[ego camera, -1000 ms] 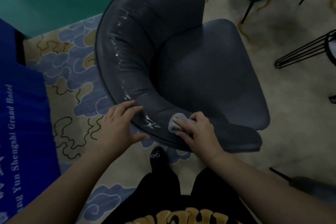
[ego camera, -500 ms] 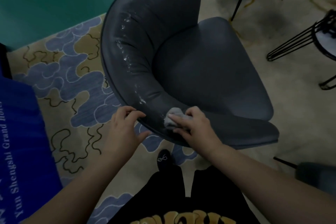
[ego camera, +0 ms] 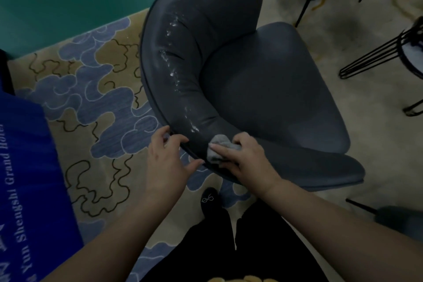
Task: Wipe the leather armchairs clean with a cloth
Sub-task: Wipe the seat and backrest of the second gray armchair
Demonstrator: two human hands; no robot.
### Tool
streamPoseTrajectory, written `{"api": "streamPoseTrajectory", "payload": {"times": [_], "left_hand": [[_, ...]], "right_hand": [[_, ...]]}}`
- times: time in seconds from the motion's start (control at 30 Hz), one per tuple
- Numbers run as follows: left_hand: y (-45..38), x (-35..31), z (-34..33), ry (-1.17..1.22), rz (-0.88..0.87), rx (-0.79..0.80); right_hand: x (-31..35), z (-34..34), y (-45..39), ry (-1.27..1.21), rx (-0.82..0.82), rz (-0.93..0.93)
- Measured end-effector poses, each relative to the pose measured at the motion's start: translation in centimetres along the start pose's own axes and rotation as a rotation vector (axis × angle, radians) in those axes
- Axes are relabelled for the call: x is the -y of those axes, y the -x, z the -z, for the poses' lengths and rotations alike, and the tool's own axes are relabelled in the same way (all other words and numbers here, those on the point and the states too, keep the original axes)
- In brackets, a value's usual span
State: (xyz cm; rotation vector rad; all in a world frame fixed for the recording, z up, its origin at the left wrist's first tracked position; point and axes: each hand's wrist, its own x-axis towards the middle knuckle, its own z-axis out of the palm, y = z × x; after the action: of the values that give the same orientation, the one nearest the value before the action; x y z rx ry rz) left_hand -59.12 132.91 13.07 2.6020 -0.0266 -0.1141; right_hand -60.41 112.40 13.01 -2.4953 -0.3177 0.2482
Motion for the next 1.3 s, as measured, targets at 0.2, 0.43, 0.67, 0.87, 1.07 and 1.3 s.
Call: {"api": "streamPoseTrajectory", "payload": {"times": [0.2, 0.43, 0.67, 0.87, 1.07, 1.3], "left_hand": [[0.1, 0.4, -0.5, 0.082, 0.073, 0.013], [0.1, 0.2, -0.9, 0.171, 0.159, 0.037], [0.0, -0.5, -0.1, 0.215, 0.234, 0.068], [-0.2, -0.9, 0.2, 0.215, 0.272, 0.076], [-0.1, -1.5, 0.1, 0.264, 0.336, 0.062], [0.0, -1.6, 0.3, 0.317, 0.419, 0.076]], "right_hand": [[-0.7, 1.2, -0.6, 0.011, 0.064, 0.083], [-1.6, 1.3, 0.7, 0.046, 0.079, 0.194], [-0.2, 0.6, -4.5, 0.001, 0.102, 0.133], [-3.0, 2.1, -0.6, 0.021, 0.151, 0.362], [-1.1, 1.0, -6.8, -0.009, 0.190, 0.347], [-1.6, 1.9, -5.5, -0.087, 0.197, 0.366]]}}
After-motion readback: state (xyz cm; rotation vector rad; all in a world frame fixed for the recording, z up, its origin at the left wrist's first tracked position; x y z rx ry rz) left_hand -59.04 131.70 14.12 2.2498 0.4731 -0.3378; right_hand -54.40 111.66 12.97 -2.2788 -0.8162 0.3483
